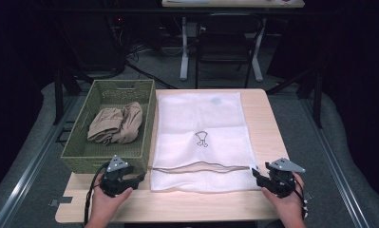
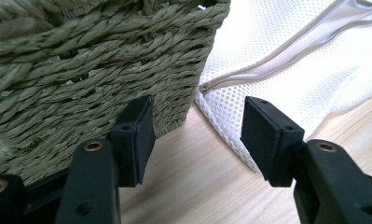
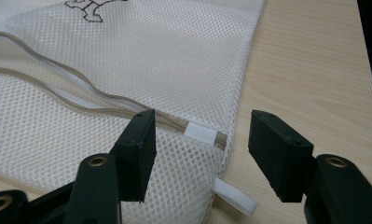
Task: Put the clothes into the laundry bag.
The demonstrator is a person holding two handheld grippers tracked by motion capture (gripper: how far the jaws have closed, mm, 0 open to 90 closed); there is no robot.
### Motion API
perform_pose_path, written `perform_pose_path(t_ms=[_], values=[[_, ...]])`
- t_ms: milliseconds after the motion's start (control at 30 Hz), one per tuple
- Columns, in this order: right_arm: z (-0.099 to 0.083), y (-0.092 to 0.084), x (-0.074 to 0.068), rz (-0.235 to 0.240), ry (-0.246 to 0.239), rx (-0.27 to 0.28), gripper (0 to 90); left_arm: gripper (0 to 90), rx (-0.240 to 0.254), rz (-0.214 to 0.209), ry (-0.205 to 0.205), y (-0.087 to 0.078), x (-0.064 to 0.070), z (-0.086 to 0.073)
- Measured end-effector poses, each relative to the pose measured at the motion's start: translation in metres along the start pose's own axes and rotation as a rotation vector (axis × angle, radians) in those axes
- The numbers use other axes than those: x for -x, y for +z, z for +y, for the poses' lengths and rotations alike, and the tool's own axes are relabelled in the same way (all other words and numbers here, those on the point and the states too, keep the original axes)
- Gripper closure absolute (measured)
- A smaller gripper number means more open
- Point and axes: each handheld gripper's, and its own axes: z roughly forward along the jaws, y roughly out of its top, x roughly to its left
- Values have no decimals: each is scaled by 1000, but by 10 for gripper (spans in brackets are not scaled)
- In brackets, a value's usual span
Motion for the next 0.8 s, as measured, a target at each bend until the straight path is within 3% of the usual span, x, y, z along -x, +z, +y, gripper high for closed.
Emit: perform_pose_path(t_ms=[133,233,500,800], values=[[2,1,-4,14,-31,6,416,441,-12,16,11,0,3,-2],[5,2,-5,21,-43,13,416,440,-16,34,42,-4,6,-4],[11,8,-7,60,-46,23,414,423,-9,59,23,-16,7,-11],[13,11,-4,65,-16,20,407,423,30,75,-13,-30,1,-12]])
